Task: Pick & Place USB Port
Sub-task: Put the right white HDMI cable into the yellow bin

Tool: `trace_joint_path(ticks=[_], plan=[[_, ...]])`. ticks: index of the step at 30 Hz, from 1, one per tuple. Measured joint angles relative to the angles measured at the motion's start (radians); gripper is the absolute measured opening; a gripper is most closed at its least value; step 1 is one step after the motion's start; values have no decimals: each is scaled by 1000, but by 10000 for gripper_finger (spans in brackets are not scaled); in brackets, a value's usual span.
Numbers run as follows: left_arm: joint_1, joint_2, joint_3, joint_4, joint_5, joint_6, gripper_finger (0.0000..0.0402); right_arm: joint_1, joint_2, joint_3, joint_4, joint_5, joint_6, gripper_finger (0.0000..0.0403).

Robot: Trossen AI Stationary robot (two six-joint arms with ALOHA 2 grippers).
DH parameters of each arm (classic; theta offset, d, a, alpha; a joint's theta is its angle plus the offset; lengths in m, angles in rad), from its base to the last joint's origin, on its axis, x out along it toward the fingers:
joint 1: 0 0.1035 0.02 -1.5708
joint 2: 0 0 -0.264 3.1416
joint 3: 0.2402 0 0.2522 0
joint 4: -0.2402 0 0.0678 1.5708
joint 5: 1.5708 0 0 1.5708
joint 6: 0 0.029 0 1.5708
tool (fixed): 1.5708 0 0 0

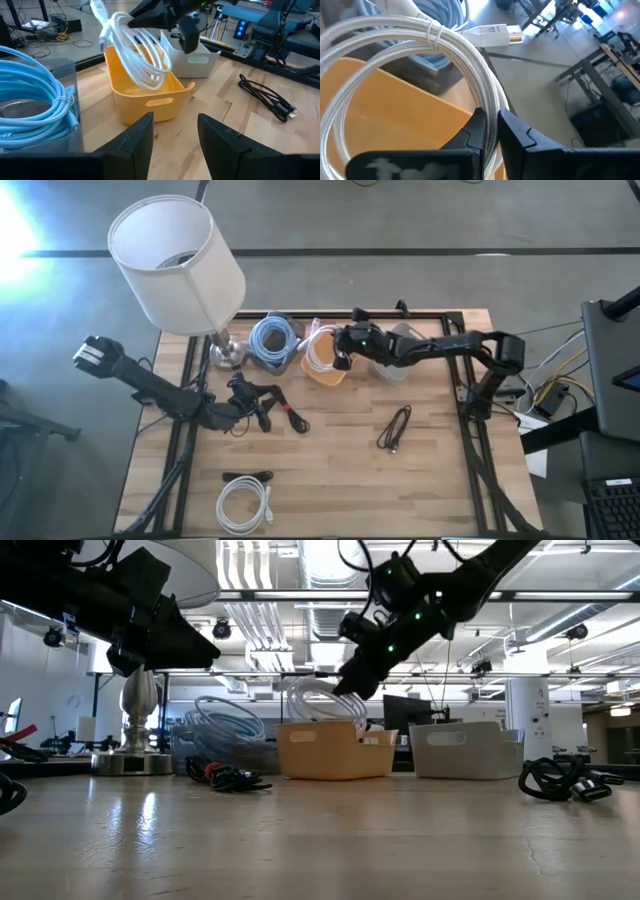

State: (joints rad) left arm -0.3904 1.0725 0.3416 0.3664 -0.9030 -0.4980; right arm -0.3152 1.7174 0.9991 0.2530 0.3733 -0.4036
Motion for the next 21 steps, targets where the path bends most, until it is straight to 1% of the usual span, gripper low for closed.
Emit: trace_joint_path(ticks=[4, 9, 21], plan=[[0, 0, 0, 0, 1, 0, 156, -15, 32, 8, -2, 3, 4, 29], [0, 0, 0, 0, 1, 0, 156, -12, 34, 8, -14, 6, 8, 36], [0, 0, 0, 0, 1, 0, 156, -13, 32, 9, -46, 11, 58, 129]])
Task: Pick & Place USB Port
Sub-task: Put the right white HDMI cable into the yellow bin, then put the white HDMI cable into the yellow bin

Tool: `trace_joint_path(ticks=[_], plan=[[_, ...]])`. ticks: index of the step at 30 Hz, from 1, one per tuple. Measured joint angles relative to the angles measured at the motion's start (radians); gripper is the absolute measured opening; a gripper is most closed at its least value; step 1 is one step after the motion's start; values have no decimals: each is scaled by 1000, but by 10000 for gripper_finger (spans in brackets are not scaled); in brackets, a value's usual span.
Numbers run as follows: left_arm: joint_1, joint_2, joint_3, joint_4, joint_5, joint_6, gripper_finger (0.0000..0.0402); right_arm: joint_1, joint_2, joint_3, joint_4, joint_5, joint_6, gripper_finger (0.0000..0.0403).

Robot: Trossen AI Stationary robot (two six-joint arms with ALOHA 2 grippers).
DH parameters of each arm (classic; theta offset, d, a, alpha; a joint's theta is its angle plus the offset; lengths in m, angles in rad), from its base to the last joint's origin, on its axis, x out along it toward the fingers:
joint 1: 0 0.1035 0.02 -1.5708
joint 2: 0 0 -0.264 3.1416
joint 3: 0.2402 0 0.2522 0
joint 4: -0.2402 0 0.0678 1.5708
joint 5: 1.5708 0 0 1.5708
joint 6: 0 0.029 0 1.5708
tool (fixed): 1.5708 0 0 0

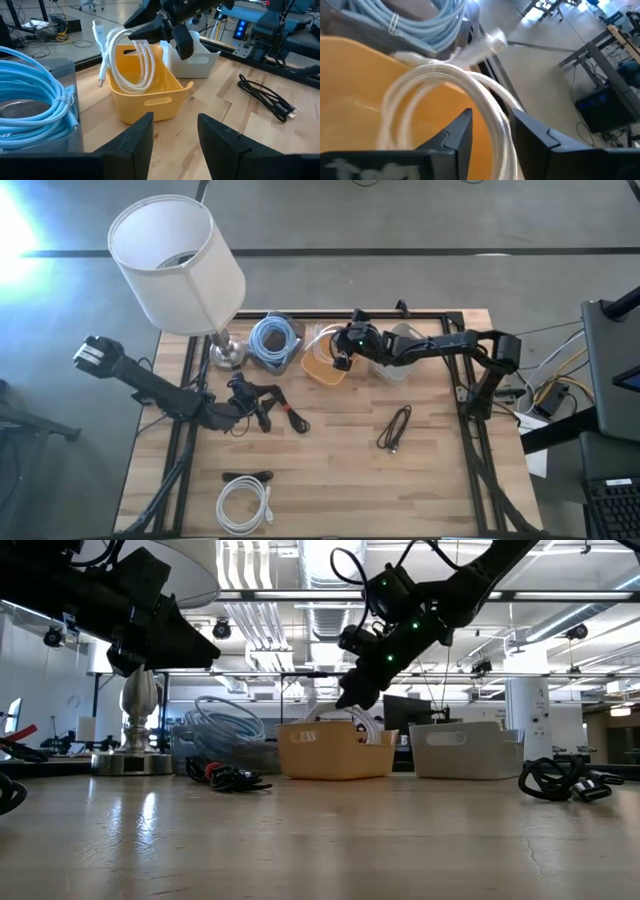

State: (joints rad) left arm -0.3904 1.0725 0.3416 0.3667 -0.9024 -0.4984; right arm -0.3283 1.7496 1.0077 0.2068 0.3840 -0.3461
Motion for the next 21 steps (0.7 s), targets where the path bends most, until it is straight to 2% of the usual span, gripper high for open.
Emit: trace_joint_path(ticks=[11, 21], plan=[[0, 0, 0, 3, 9, -11, 156, 3, -2, 0, -57, 7, 59, 184], [-30, 0, 5, 105, 175, 57, 156, 103, -58, 0, -80, 8, 59, 192]])
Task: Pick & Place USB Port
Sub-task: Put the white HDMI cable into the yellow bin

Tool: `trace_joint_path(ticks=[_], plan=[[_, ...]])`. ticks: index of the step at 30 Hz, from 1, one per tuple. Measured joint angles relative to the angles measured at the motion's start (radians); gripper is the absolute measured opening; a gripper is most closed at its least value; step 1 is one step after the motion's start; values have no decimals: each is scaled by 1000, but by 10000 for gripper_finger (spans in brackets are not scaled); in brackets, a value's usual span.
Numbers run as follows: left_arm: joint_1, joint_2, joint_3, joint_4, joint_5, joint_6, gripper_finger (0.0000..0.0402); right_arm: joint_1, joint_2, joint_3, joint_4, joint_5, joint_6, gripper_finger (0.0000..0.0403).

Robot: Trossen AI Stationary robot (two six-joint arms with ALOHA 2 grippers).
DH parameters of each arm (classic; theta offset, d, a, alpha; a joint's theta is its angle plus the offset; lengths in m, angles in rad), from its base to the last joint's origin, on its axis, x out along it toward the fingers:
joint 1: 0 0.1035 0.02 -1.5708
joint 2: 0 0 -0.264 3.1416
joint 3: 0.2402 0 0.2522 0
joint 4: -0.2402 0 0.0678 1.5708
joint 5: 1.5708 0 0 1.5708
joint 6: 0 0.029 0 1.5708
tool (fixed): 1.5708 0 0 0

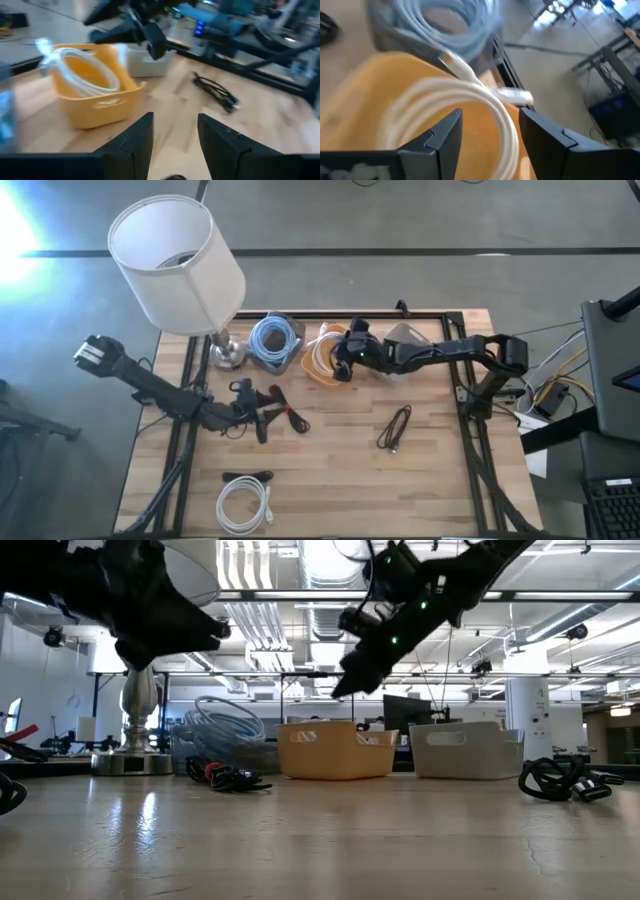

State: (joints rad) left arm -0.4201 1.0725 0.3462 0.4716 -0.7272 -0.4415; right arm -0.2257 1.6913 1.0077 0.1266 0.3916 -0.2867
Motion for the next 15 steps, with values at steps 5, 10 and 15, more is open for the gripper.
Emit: trace_joint_path(ticks=[5, 10, 15], plan=[[-55, 12, 87, -52, 90, 67, 156, 89, -59, 0, -26, 0, 47, 190], [-106, 86, 278, -346, 123, 62, 156, 166, -94, 0, -33, 0, 60, 189], [-137, 221, 490, -780, 242, -106, 156, 216, -101, -1, -49, 0, 88, 188]])
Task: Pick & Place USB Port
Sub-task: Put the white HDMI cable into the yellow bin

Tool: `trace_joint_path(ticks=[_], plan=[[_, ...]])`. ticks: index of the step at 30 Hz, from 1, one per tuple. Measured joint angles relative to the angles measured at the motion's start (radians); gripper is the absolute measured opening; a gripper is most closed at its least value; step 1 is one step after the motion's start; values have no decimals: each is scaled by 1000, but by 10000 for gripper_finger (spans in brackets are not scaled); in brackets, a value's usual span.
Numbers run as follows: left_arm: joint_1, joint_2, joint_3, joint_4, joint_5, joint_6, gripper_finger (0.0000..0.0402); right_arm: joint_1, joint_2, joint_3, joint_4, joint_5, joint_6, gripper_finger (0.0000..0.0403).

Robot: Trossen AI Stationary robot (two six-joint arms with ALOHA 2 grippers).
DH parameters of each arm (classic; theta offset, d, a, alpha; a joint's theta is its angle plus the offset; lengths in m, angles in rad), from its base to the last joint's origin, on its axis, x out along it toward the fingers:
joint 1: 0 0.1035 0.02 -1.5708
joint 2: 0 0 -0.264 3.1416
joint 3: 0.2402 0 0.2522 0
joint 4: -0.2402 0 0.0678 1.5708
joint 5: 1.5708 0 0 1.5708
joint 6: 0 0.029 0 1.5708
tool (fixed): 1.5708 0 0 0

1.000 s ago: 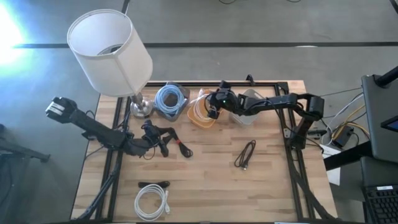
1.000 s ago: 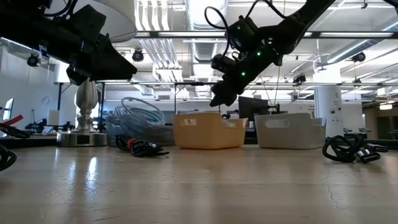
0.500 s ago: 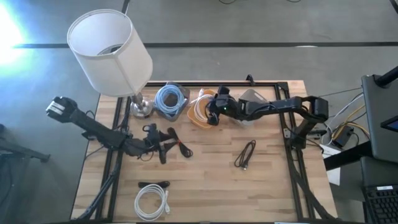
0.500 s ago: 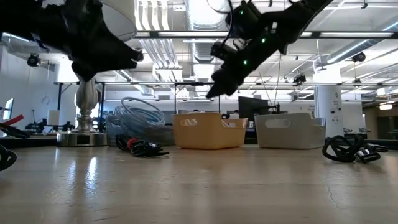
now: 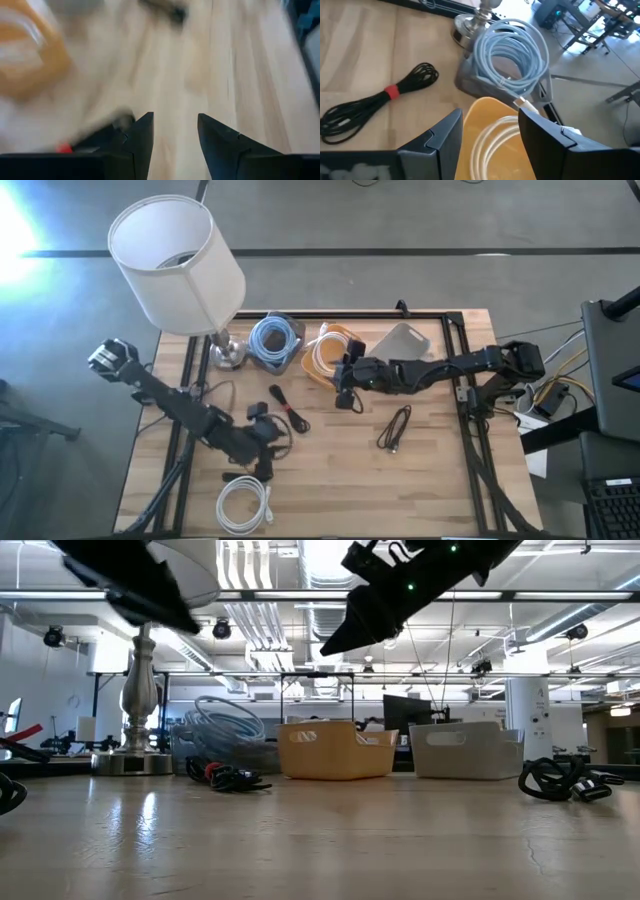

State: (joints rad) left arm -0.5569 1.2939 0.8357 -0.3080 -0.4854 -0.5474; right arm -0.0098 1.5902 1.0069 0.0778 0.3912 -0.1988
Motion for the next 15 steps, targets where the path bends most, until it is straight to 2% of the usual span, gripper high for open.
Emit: trace_joint_path(ticks=[4, 8, 15], plan=[[-41, 92, 105, -198, 114, -133, 156, 19, 2, -1, -1, 0, 2, 187], [-102, 150, 147, -247, 164, -284, 156, 26, 2, -1, -1, 0, 28, 187], [-256, 194, 153, -313, 222, -751, 156, 26, 2, -1, -23, 0, 51, 187]])
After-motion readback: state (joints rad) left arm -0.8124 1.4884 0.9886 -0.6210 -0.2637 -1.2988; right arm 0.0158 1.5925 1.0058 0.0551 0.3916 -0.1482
